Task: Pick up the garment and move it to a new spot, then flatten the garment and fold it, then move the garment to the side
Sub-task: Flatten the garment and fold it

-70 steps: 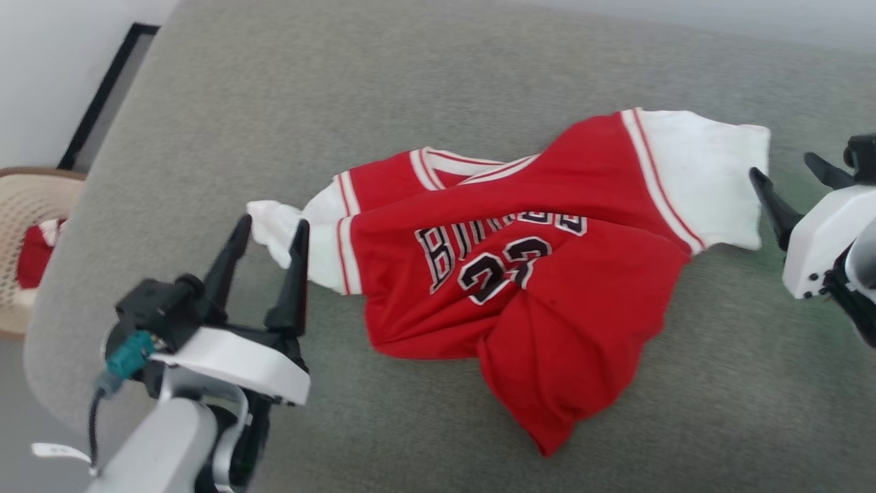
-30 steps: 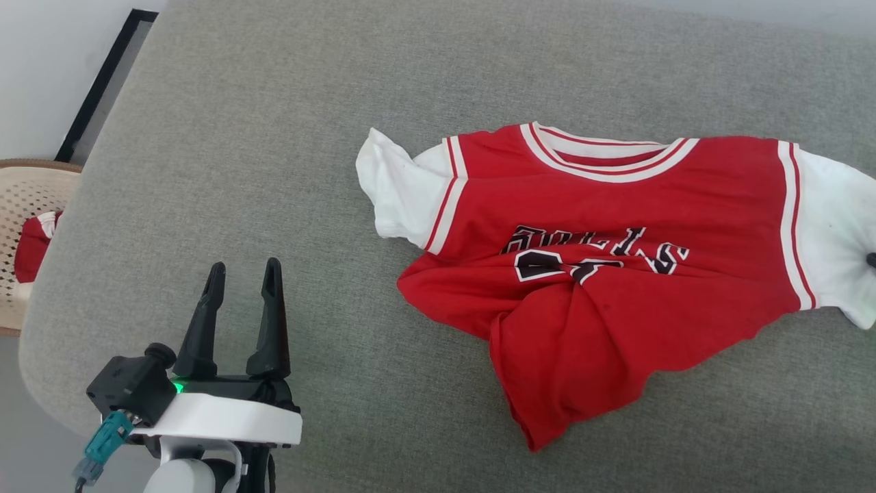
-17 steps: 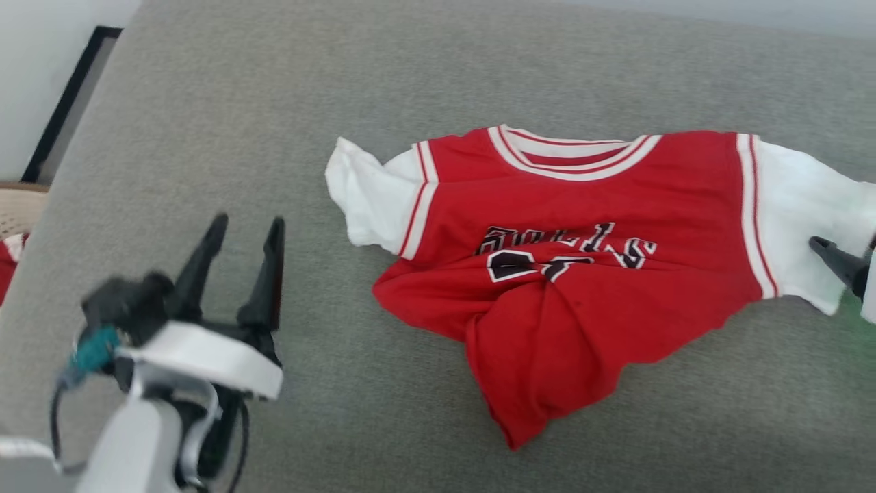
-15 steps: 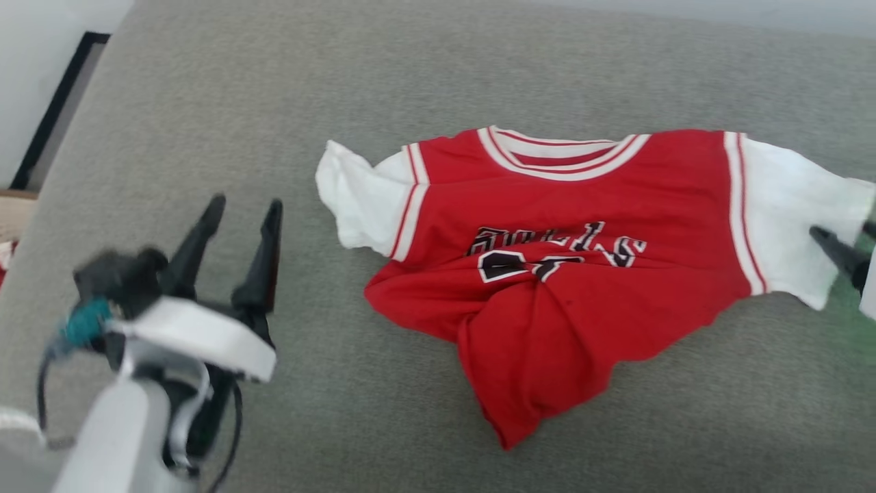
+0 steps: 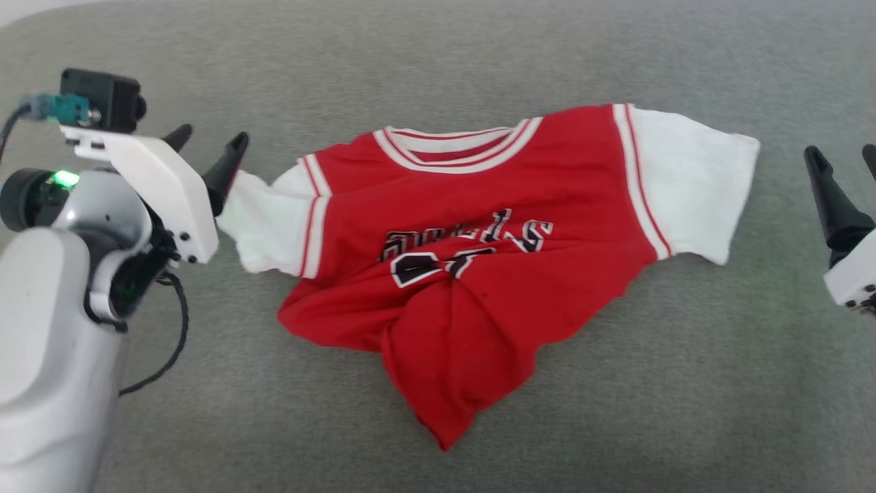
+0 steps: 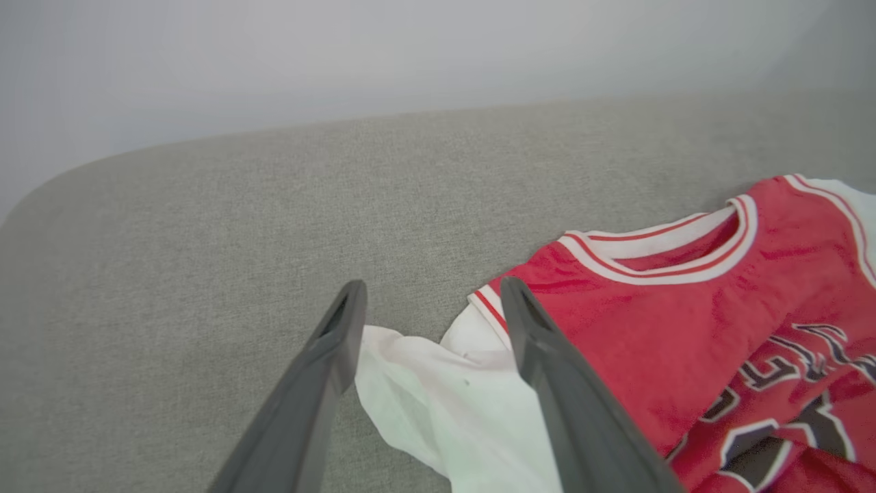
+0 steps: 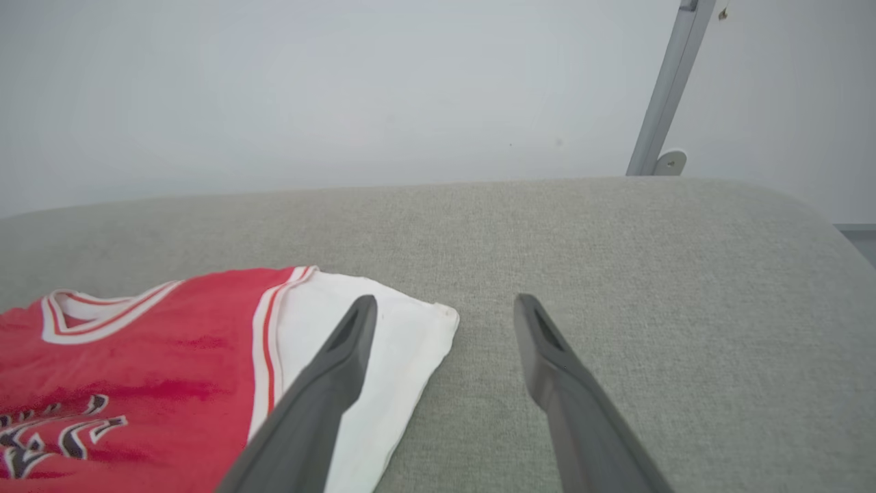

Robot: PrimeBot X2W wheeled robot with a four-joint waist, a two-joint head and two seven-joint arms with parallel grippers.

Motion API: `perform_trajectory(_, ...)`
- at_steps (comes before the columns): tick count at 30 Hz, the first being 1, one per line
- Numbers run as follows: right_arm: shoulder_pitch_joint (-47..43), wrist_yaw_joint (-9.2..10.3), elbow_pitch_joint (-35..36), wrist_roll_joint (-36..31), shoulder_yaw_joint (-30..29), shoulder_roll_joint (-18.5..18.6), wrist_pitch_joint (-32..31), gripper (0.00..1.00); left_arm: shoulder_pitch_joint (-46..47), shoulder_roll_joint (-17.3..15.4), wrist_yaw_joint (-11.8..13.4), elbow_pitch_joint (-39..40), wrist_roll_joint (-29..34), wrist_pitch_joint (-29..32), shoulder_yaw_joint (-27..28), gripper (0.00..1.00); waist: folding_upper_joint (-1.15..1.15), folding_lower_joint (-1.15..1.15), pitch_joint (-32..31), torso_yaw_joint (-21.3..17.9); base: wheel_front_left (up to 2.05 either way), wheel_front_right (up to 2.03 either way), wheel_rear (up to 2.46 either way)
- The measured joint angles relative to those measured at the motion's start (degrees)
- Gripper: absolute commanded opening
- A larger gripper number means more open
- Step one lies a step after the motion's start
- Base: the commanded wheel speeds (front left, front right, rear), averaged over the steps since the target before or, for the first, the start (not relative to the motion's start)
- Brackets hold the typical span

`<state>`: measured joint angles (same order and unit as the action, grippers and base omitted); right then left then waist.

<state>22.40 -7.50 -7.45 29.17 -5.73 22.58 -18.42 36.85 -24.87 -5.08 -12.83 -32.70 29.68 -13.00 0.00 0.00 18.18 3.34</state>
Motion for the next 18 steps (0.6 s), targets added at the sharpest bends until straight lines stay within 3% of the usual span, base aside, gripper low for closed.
perform_trajectory(5, -2.3, 0.00, 5.2, -2.6, -2.4, -6.0, 2.0, 1.00, 4.4, -0.8, 1.9, -8.2, -0.4, 7.9, -0.8, 1.00, 0.00, 0.00, 0.9, -3.1, 0.00, 0.00, 0.00)
perform_trajectory(8, -3.9, 0.00, 7.4, -3.2, -2.6, -7.9, 1.5, 1.00, 5.7, -1.5, 4.8, -13.4, -0.2, 13.4, -1.2, 1.00, 0.00, 0.00, 1.6, -4.5, 0.00, 0.00, 0.00)
perform_trajectory(18, -5.7, 0.00, 12.0, -2.9, -2.1, -8.6, -5.0, 1.00, 9.4, -0.9, 11.2, -21.2, -1.1, 24.5, -1.3, 1.00, 0.00, 0.00, 3.5, -5.9, 0.00, 0.00, 0.00)
